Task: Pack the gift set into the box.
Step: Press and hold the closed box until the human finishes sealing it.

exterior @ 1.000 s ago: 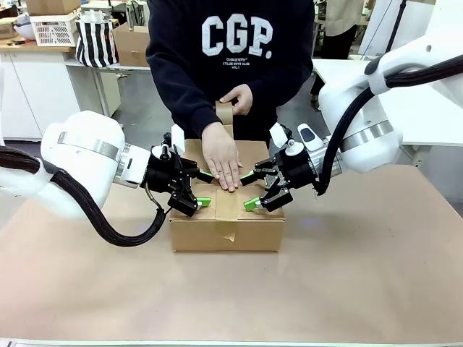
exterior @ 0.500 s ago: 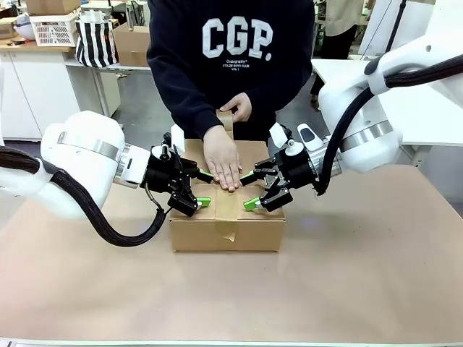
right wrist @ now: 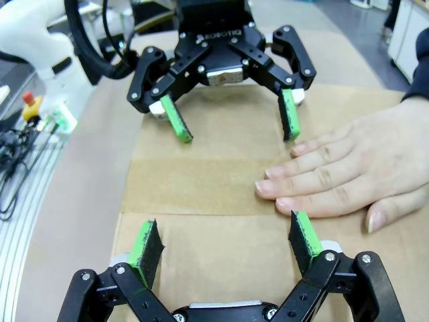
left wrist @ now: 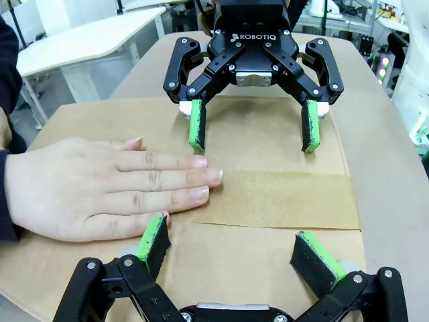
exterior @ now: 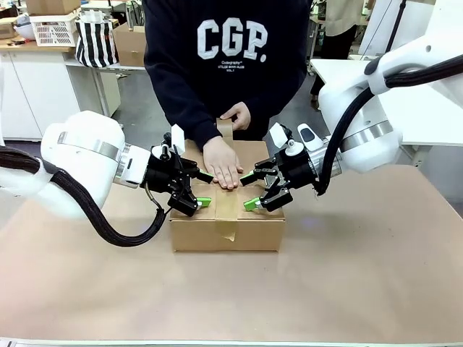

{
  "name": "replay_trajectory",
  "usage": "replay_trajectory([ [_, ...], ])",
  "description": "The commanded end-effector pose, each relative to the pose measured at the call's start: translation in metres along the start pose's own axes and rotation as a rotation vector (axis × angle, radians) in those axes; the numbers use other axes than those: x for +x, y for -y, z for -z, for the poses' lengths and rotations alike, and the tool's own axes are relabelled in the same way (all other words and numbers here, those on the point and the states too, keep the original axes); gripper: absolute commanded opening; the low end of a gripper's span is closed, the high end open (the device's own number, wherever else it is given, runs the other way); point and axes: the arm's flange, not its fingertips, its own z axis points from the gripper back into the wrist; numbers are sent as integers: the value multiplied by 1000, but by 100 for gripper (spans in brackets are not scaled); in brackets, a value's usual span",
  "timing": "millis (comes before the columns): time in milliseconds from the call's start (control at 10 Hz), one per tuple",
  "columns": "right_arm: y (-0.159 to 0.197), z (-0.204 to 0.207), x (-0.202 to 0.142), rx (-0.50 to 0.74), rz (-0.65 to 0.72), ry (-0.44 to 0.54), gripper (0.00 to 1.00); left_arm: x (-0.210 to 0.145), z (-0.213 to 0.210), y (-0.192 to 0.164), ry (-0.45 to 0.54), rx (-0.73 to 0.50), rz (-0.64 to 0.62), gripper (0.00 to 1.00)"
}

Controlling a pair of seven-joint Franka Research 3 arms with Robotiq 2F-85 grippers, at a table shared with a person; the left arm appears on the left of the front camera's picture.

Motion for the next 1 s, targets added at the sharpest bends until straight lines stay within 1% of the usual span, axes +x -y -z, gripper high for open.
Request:
replay_trajectory([
  [0,-1,2,-2,-1,1,-6,100,-4,0,2,-1,-5,-2,100],
  [900,-1,2,-2,-1,1,-6,100,-4,0,2,-1,-5,-2,100],
])
